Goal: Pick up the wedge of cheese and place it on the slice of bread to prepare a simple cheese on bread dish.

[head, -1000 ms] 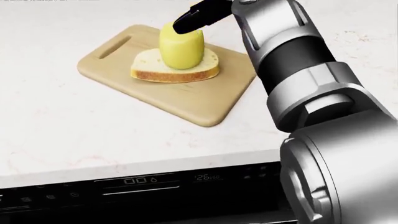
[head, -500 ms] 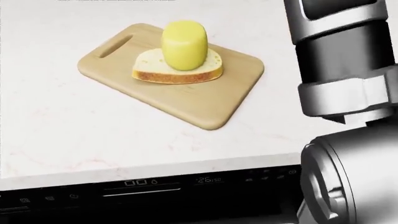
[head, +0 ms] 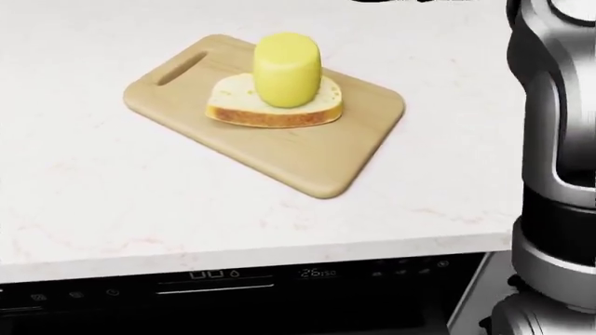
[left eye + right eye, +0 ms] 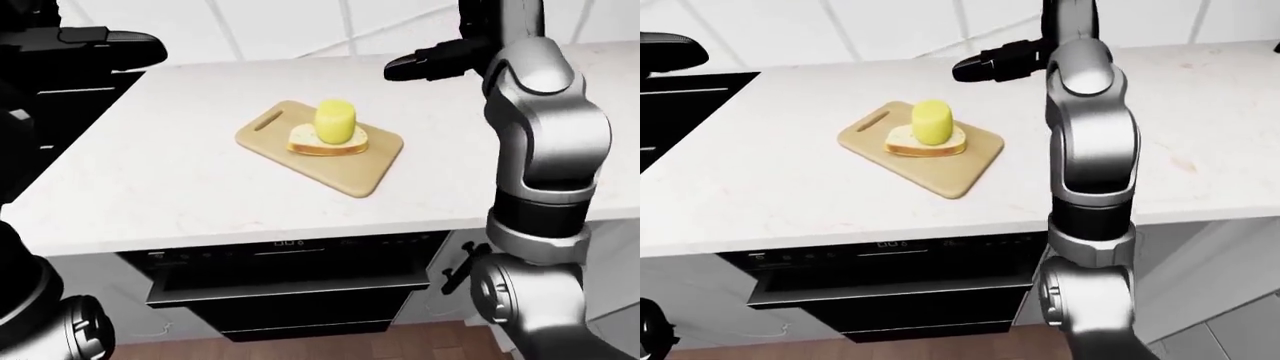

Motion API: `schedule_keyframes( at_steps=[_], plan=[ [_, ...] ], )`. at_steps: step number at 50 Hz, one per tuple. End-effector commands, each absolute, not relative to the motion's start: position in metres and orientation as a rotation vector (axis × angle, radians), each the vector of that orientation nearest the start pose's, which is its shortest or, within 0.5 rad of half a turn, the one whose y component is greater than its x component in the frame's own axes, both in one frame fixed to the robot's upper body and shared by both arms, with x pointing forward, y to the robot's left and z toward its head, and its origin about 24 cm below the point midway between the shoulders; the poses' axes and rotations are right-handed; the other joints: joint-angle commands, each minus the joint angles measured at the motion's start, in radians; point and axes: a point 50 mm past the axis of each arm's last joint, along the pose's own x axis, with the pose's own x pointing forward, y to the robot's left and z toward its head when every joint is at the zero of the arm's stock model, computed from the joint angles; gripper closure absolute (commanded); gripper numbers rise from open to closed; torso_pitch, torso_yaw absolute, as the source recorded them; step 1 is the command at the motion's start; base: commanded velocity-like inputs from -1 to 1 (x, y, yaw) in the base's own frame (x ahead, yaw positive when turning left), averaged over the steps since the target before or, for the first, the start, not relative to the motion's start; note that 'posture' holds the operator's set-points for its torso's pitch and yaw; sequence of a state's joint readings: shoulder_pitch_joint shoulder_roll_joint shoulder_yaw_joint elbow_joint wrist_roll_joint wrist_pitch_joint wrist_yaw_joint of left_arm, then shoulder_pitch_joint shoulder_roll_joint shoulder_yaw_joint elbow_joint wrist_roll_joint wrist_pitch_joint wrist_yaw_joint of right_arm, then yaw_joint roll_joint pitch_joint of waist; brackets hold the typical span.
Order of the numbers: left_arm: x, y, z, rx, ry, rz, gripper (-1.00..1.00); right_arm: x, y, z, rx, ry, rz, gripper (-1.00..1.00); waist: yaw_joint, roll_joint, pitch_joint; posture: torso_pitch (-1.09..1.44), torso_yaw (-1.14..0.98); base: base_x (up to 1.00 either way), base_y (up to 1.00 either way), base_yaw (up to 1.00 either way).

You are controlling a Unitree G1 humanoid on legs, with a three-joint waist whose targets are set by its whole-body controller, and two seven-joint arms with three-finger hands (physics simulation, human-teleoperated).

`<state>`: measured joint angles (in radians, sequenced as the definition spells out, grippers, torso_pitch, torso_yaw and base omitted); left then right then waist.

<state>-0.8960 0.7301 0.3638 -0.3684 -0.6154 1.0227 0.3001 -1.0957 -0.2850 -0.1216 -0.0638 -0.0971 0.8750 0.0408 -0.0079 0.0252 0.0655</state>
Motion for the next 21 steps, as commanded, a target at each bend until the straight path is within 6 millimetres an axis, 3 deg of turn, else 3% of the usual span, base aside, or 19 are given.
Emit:
schedule_keyframes(
  at_steps=[1,12,21],
  plan=[
    [0.261,0.247,0.362,0.069,-0.454,0.247,-1.00,0.328,-0.164,0.344,-0.230,-0.379,-0.110,-1.00,-0.001,0.003,-0.028,0.00,0.00,0.00,0.00,0.00],
    [0.261,0.248,0.367,0.066,-0.469,0.261,-1.00,0.287,-0.195,0.366,-0.132,-0.458,-0.188,-1.00,0.004,-0.006,-0.024,0.00,0.00,0.00,0.00,0.00],
    [0.258,0.250,0.374,0.040,-0.499,0.277,-1.00,0.266,-0.228,0.375,-0.028,-0.494,-0.253,-1.00,0.005,-0.017,-0.021,0.00,0.00,0.00,0.00,0.00]
  ],
)
